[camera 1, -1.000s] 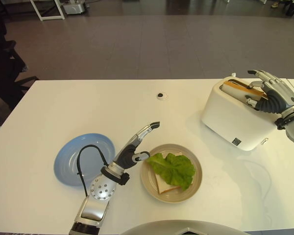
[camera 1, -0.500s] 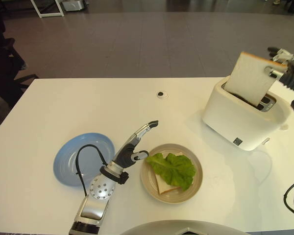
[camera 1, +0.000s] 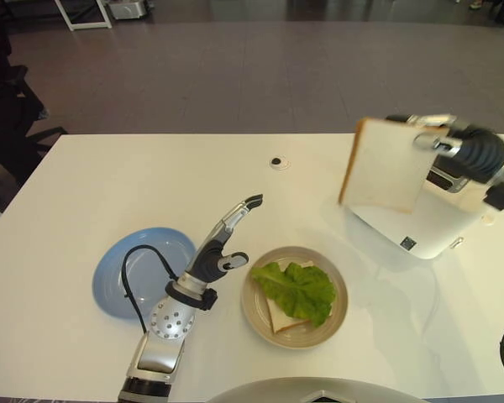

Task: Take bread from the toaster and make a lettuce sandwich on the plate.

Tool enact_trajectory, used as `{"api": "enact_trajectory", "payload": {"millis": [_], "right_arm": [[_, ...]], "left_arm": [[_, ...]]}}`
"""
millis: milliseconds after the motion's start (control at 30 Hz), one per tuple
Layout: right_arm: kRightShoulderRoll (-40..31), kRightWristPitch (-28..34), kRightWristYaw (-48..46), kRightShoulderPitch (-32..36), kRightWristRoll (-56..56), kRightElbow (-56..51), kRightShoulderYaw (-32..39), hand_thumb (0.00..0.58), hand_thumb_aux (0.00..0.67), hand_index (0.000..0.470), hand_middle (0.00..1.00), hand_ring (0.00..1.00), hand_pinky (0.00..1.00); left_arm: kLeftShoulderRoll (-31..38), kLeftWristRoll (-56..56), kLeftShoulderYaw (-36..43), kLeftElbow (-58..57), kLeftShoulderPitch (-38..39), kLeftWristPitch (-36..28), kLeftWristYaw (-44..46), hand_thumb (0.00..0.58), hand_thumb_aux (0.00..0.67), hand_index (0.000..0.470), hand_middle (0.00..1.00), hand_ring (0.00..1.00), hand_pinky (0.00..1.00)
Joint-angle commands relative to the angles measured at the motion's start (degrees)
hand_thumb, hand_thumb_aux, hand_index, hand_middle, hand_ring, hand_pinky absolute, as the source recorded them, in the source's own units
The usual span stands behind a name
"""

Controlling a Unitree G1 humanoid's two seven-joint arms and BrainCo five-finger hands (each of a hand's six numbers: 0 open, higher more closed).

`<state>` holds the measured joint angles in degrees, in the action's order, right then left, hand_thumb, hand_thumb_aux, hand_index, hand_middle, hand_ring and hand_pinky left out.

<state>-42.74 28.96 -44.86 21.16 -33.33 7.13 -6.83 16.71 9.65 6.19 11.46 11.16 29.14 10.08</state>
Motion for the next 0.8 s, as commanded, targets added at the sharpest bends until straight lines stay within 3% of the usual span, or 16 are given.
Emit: {"api": "enact_trajectory", "payload": {"millis": [33, 133, 233, 467, 633, 800], "right_arm": [[5.3, 3.3, 0.9, -3.1, 3.0, 2.5, 9.8, 0.58, 0.67, 0.47, 0.0, 0.0, 0.0], [8.0, 3.0, 1.6, -6.3, 9.1, 1.3, 18.0, 0.58, 0.67, 0.47, 0.0, 0.0, 0.0], [9.6, 2.1, 2.2, -7.8, 12.8, 1.2, 21.4, 0.58, 0.67, 0.47, 0.0, 0.0, 0.0], [10.1, 5.6, -0.4, -10.1, 11.8, 4.0, 22.3, 0.58, 0.67, 0.47, 0.0, 0.0, 0.0], [10.8, 8.6, -1.0, -9.2, 9.9, 5.5, 19.9, 0.58, 0.67, 0.47, 0.0, 0.0, 0.0], [10.6, 15.4, -2.0, -7.8, 3.8, 8.9, 15.4, 0.58, 0.67, 0.47, 0.0, 0.0, 0.0]], "left_arm": [[0.1, 0.8, -0.9, 0.2, -0.2, 0.7, -0.5, 0.0, 0.0, 0.0, 0.0, 0.0, 0.0], [0.2, 1.8, -0.3, -0.7, -1.3, 1.1, -0.3, 0.0, 0.0, 0.0, 0.0, 0.0, 0.0], [0.1, 2.3, 0.1, -0.5, -1.4, 1.2, -0.3, 0.0, 0.0, 0.0, 0.0, 0.0, 0.0], [0.2, 3.4, 0.3, 0.1, -0.6, 1.2, -0.3, 0.0, 0.0, 0.0, 0.0, 0.0, 0.0], [0.2, 3.7, 0.3, 0.1, -0.5, 1.3, -0.3, 0.0, 0.0, 0.0, 0.0, 0.0, 0.0], [0.3, 3.8, 0.4, 0.1, -0.6, 1.3, -0.2, 0.0, 0.0, 0.0, 0.0, 0.0, 0.0]]}}
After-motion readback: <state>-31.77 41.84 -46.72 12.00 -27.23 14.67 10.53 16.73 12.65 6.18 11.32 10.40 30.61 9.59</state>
